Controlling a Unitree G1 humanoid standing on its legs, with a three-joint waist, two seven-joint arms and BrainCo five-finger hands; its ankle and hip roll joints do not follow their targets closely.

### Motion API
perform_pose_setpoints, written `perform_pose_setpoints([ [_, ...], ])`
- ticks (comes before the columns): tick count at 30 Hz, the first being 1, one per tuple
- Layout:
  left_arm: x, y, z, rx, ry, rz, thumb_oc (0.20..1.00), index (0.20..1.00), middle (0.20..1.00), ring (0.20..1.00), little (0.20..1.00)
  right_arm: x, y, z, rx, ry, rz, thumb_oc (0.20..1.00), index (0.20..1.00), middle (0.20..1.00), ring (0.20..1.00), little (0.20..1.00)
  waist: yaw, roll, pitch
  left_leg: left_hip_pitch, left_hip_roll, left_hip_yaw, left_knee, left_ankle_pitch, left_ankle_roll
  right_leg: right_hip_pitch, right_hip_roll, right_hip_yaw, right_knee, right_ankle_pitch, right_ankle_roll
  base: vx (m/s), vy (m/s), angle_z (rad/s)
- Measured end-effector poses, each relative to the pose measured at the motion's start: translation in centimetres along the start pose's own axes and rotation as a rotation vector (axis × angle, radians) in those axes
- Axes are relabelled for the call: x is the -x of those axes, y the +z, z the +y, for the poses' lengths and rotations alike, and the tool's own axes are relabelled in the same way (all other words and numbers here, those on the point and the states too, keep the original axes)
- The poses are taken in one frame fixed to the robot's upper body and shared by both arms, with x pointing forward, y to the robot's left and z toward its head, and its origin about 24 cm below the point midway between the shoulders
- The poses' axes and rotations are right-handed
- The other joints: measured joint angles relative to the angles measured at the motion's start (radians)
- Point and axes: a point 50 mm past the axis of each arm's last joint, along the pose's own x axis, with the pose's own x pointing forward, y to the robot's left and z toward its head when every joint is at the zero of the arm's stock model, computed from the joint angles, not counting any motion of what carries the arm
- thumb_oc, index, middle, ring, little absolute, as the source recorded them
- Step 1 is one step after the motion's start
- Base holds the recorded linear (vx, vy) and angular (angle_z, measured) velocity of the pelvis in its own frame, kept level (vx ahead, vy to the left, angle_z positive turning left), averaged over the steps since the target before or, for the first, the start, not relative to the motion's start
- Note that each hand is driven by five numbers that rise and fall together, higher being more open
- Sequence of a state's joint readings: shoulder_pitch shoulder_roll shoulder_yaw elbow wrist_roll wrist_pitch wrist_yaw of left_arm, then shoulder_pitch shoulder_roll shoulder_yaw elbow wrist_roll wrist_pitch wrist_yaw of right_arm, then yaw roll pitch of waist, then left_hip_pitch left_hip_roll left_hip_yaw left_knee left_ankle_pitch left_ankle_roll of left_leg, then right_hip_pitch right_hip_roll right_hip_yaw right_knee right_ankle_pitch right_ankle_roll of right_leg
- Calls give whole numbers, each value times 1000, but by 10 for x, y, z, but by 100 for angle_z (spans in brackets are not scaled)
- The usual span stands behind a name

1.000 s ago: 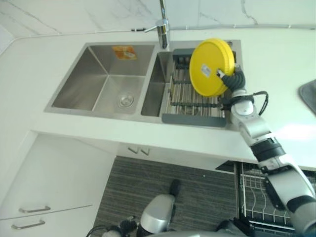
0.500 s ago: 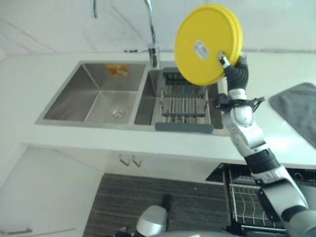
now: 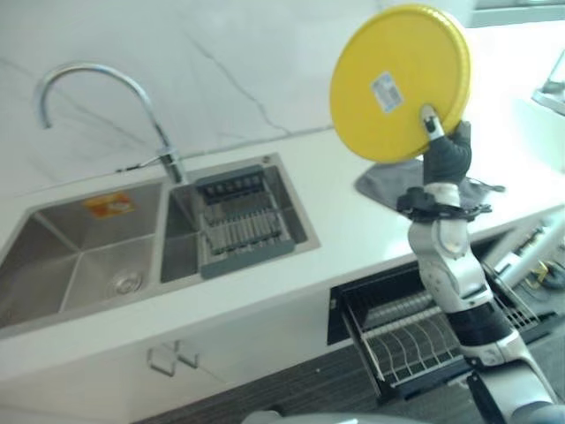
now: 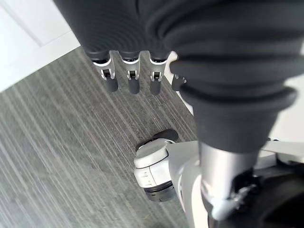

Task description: Place the dishes in the dishwasher.

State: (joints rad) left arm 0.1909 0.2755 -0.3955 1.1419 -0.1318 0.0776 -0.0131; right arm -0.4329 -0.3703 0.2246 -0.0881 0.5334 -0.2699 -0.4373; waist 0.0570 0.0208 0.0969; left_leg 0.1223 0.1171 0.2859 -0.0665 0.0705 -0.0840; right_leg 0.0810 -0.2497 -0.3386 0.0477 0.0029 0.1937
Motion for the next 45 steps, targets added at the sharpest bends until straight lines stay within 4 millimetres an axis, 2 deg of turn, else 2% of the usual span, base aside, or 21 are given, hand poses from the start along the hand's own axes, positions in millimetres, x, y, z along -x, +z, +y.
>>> perform_pose_setpoints([
  [3, -1, 7, -1, -8, -3, -19, 1000, 1000, 1000, 1000, 1000, 8, -5, -12, 30, 11, 39, 200, 200, 200, 200, 200, -34, 3, -1, 4, 15, 35, 13, -5, -5, -41, 10, 28, 44, -10, -15, -42, -103, -39],
  [4, -1, 8, -1, -11, -2, -25, 1000, 1000, 1000, 1000, 1000, 13, -9, -15, 34, 24, 64, 200, 200, 200, 200, 200, -27, 2, -1, 8, 22, 60, 20, -9, -7, -65, 14, 53, 67, -15, -23, -30, -53, -74],
  [7, -2, 17, 0, -22, 1, -51, 1000, 1000, 1000, 1000, 1000, 20, -11, -28, 60, 20, 102, 200, 200, 200, 200, 200, -51, -5, 1, 25, 40, 129, 37, -23, -16, -95, 17, 51, 82, -2, -30, -25, -56, -74],
  [8, -2, 16, 1, -37, 0, -46, 1000, 1000, 1000, 1000, 1000, 26, -13, -35, 71, 15, 118, 200, 200, 200, 200, 200, -59, -7, 2, 35, 44, 141, 37, -25, -15, -103, 19, 58, 94, -3, -32, -31, -60, -50],
  [9, -2, 12, 0, -45, -3, -32, 1000, 1000, 1000, 1000, 1000, 34, -14, -47, 96, -13, 144, 200, 200, 200, 200, 200, -93, -13, 7, 38, 49, 157, 37, -31, -7, -111, 23, 64, 99, -2, -34, -29, -56, -46],
  [12, -2, 11, 0, -44, -1, -40, 1000, 1000, 1000, 1000, 1000, 53, -18, -70, 140, -69, 199, 200, 200, 200, 200, 200, -104, -14, 13, 40, 54, 193, 40, -35, -10, -145, 34, 105, 112, 2, -42, -25, -50, -40],
  [17, -1, 14, 2, -48, 8, -58, 1000, 1000, 1000, 1000, 1000, 91, -28, -93, 171, -90, 324, 200, 200, 200, 200, 200, -137, -21, 43, 39, 61, 247, 52, -42, -13, -186, 31, 110, 114, 14, -55, -30, -16, -37],
  [23, -1, 16, 10, -44, 40, -69, 1000, 1000, 1000, 1000, 1000, 99, -30, -103, 171, -92, 351, 200, 200, 200, 200, 200, -184, -40, 87, 36, 69, 282, 70, -49, -17, -211, 33, 112, 115, 32, -66, -14, 2, -21],
  [26, 0, 19, 12, -41, 63, -79, 1000, 1000, 1000, 1000, 1000, 103, -33, -108, 143, -95, 367, 200, 200, 200, 200, 200, -187, -42, 89, 36, 70, 289, 72, -53, -17, -215, 34, 112, 115, 36, -68, -18, 10, -8],
  [28, 0, 21, 14, -42, 66, -86, 1000, 1000, 1000, 1000, 1000, 104, -36, -106, 131, -79, 380, 200, 200, 200, 200, 200, -185, -45, 95, 34, 69, 292, 74, -56, -17, -219, 34, 115, 116, 42, -65, -29, 22, -6],
  [34, 2, 31, 20, -84, 73, -131, 1000, 1000, 1000, 1000, 1000, 108, -61, -81, 62, 36, 456, 200, 200, 200, 200, 200, -167, -53, 117, 11, 76, 298, 152, -107, -17, -227, 28, 138, 129, 59, -70, 7, 21, -9],
  [38, 3, 38, 24, -93, 78, -156, 1000, 1000, 1000, 1000, 1000, 108, -69, -79, 50, 40, 482, 200, 200, 200, 200, 200, -144, -55, 137, 2, 78, 294, 176, -122, -16, -229, 22, 138, 126, 54, -60, -1, 3, 1],
  [41, 3, 44, 26, -99, 79, -171, 1000, 1000, 1000, 1000, 1000, 104, -72, -72, 39, 60, 482, 200, 200, 200, 200, 200, -134, -55, 156, -4, 80, 289, 194, -131, -17, -228, 19, 138, 127, 54, -60, -7, -1, 2],
  [44, 4, 55, 30, -148, 78, -199, 1000, 1000, 1000, 1000, 1000, 95, -75, -57, 18, 109, 474, 200, 200, 200, 200, 200, -128, -53, 173, -57, 91, 274, 247, -149, -11, -246, 15, 132, 129, 66, -59, -2, -8, 6],
  [45, 4, 57, 30, -149, 79, -206, 1000, 1000, 1000, 1000, 1000, 93, -76, -53, 14, 118, 479, 200, 200, 200, 200, 200, -123, -53, 181, -59, 92, 273, 252, -151, -10, -245, 16, 132, 129, 75, -69, 0, 0, 0],
])
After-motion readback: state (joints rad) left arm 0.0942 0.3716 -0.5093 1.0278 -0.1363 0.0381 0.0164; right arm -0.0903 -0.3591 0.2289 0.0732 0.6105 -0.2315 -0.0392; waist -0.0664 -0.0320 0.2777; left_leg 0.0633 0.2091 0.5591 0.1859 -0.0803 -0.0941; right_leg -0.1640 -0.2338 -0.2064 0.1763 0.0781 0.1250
